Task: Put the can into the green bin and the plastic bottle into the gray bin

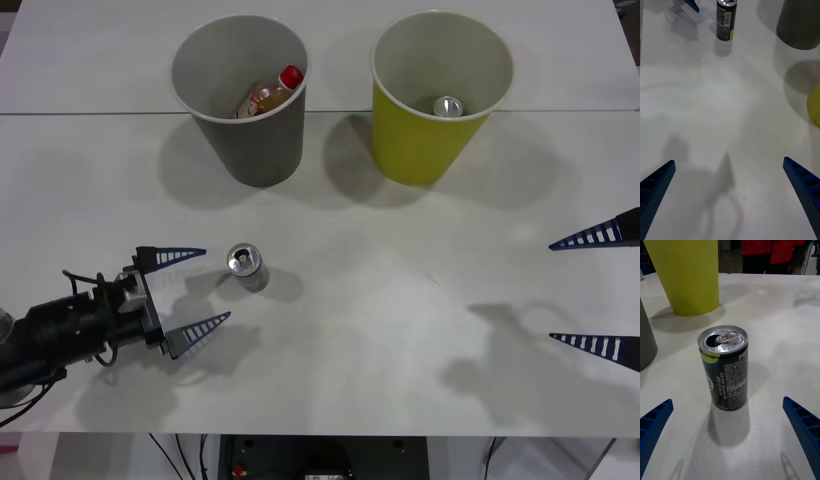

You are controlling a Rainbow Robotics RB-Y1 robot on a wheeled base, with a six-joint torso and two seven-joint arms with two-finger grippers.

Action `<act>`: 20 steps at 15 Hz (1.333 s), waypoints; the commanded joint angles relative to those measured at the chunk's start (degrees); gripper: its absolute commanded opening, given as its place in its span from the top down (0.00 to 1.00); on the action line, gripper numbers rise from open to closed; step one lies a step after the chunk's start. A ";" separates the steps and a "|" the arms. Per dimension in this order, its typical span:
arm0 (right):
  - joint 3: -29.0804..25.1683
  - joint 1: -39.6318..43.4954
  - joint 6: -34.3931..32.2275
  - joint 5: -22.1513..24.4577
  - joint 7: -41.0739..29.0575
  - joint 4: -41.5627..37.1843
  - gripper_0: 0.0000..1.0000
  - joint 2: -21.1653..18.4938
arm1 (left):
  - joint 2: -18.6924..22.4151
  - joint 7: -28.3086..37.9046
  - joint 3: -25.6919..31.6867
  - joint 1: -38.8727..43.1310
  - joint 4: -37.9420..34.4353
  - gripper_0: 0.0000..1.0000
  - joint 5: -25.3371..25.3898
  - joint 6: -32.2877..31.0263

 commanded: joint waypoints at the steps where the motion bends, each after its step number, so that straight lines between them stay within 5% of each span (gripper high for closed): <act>1: 0.00 0.00 0.00 0.00 0.00 0.00 0.00 0.00 | -2.38 -0.40 0.01 -0.92 1.17 0.00 -0.01 0.61; 18: 0.00 0.00 0.00 0.00 0.00 0.00 0.00 0.00 | -11.69 0.48 0.01 -5.57 4.25 0.00 -3.35 6.41; 19: 0.00 0.00 0.00 0.00 0.00 0.00 0.00 0.00 | -11.78 0.48 0.01 -5.57 4.16 0.16 -3.35 6.41; 20: 0.00 0.00 0.00 0.00 0.00 0.00 0.00 0.00 | -11.87 0.48 0.01 -5.57 4.25 0.64 -3.35 6.41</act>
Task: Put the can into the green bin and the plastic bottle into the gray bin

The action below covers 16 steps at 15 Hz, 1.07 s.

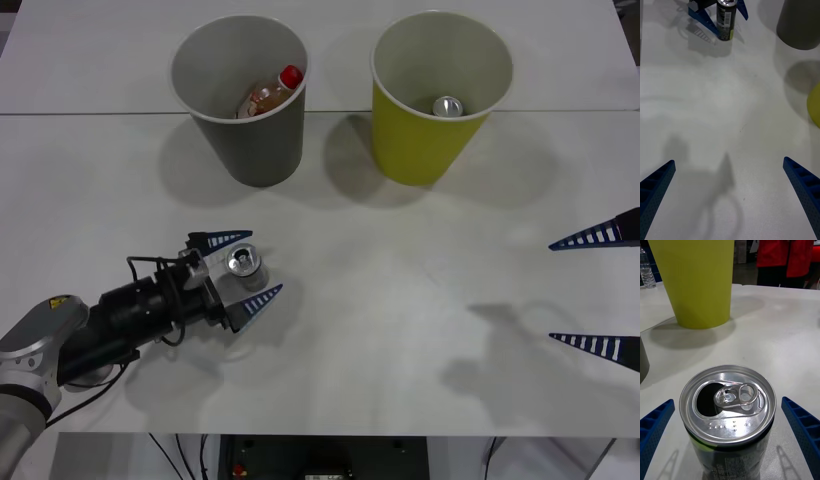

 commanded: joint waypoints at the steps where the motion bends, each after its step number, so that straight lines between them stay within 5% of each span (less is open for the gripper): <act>1: 0.00 0.00 0.00 0.00 0.00 0.00 0.00 0.00 | -0.16 0.01 0.00 -0.01 0.01 0.86 -0.02 -0.03; 2: 0.00 0.00 0.00 0.00 0.00 0.00 0.00 0.00 | -0.16 0.01 0.00 -0.01 0.01 0.98 -0.02 -0.03; 3: 0.00 0.00 0.00 0.00 0.00 0.00 0.00 0.00 | -0.16 0.10 0.00 -0.01 0.01 1.00 -0.02 -0.03; 12: 0.00 0.00 0.00 0.00 0.00 0.00 0.00 0.00 | 0.80 0.54 0.00 0.08 -1.05 1.00 -0.02 -0.91; 16: 0.00 0.00 0.00 0.00 0.00 0.00 0.00 0.00 | 4.58 6.78 -0.09 0.26 -4.83 1.00 -0.37 -2.14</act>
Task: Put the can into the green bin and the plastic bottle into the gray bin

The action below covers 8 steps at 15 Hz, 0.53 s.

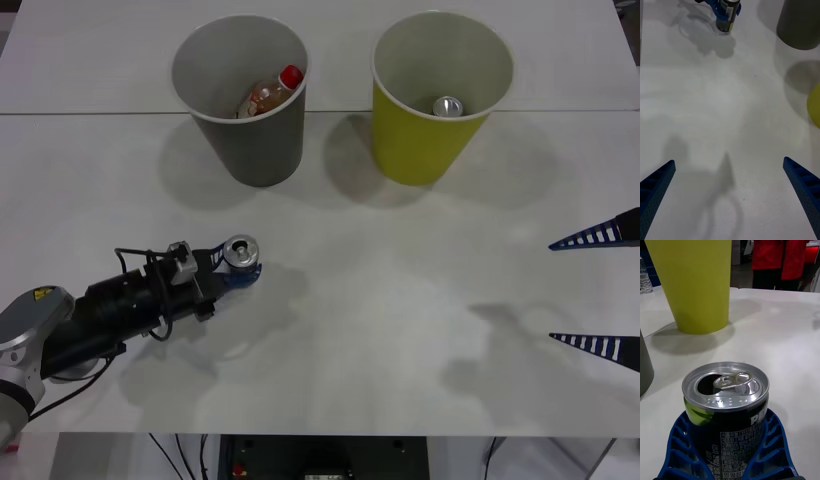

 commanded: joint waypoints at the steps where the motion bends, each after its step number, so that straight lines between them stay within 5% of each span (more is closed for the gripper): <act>1: 0.00 0.00 0.00 0.00 0.00 0.00 0.00 0.00 | 2.96 8.11 0.08 0.63 -4.49 1.00 -1.35 -0.84; 5: 0.00 0.00 0.00 0.00 0.00 0.00 0.00 0.00 | 6.12 23.14 3.07 3.62 -16.97 1.00 -9.08 -0.75; 8: 0.00 0.00 0.00 0.00 0.00 0.00 0.00 0.00 | 6.21 38.70 6.94 6.87 -33.06 1.00 -23.32 1.01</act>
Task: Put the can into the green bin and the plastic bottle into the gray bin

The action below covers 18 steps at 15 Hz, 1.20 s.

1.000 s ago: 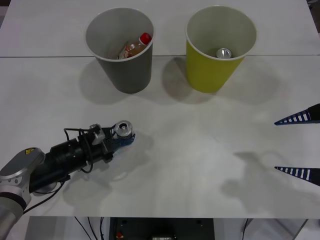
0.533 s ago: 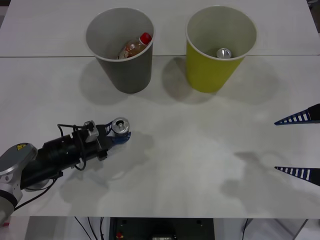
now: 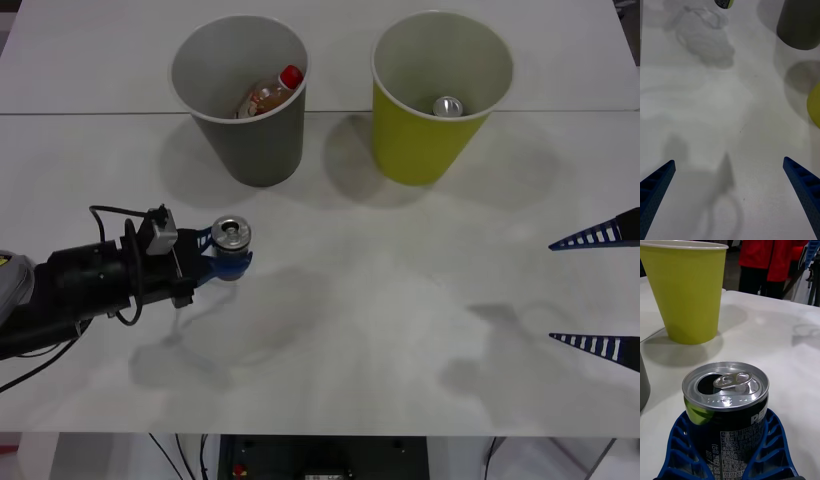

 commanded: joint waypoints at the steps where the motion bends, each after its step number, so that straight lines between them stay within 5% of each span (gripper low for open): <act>1: 0.00 0.00 0.00 0.00 0.00 0.01 0.00 0.00 | -0.05 16.63 2.28 2.27 -15.30 1.00 -14.26 2.14; 5: 0.00 0.00 0.00 0.00 0.00 0.01 0.00 0.00 | -0.13 42.12 2.90 0.87 -29.28 1.00 -32.72 0.82; 8: 0.00 0.00 0.00 0.00 0.00 0.01 0.00 0.00 | -0.31 57.59 2.90 -4.23 -34.99 1.00 -42.83 -7.18; 14: 0.00 0.00 0.00 0.00 0.00 0.01 0.00 0.00 | -3.03 75.69 0.00 -21.28 -36.22 1.00 -50.91 -23.18; 18: 0.00 0.00 0.00 0.00 0.00 0.01 0.00 0.00 | -6.90 79.12 -1.14 -30.77 -30.42 1.00 -52.14 -28.19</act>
